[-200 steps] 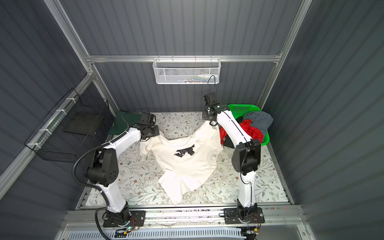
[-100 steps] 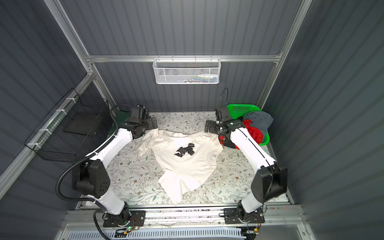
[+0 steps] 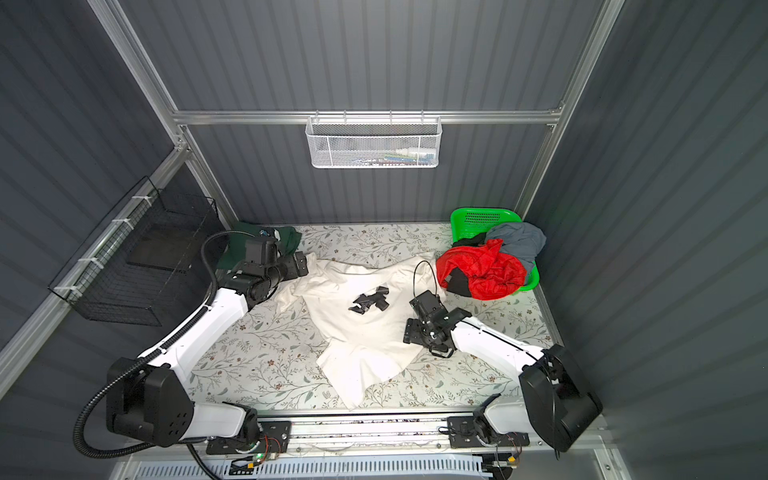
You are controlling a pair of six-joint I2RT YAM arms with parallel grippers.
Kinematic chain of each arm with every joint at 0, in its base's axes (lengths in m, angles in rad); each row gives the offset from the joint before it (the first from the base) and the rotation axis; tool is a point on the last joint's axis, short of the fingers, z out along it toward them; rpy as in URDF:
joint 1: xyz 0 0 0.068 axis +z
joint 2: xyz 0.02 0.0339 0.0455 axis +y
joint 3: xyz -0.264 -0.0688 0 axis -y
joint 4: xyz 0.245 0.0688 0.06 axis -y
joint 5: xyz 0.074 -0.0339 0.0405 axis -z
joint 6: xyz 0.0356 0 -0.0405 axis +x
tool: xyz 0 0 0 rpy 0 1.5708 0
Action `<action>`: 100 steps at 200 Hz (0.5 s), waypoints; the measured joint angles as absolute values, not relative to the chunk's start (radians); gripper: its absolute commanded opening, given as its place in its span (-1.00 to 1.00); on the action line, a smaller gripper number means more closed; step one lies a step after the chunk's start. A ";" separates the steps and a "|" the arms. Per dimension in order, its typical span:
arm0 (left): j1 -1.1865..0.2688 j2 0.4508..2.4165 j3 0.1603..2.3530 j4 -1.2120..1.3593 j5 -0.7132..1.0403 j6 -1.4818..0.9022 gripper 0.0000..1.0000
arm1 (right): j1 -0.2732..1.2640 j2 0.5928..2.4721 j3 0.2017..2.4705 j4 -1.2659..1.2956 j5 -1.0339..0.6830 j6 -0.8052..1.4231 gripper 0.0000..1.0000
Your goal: Fold and stack the t-shirts
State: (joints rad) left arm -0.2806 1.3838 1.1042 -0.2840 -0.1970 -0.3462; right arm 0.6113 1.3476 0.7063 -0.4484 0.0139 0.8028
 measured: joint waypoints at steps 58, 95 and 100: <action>-0.281 1.383 1.103 -0.283 -0.174 -0.352 0.99 | 0.635 1.452 0.684 -0.326 0.019 0.863 -0.14; -0.281 1.383 1.103 -0.284 -0.175 -0.352 0.99 | 0.620 1.471 0.683 -0.315 0.057 0.854 -1.00; -0.281 1.383 1.103 -0.284 -0.175 -0.352 0.99 | 0.611 1.470 0.683 -0.317 0.059 0.853 -1.00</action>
State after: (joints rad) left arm -0.2806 1.3834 1.1027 -0.2840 -0.1745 -0.3519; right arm 0.6109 1.4704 0.6830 -0.3168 0.0586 0.8532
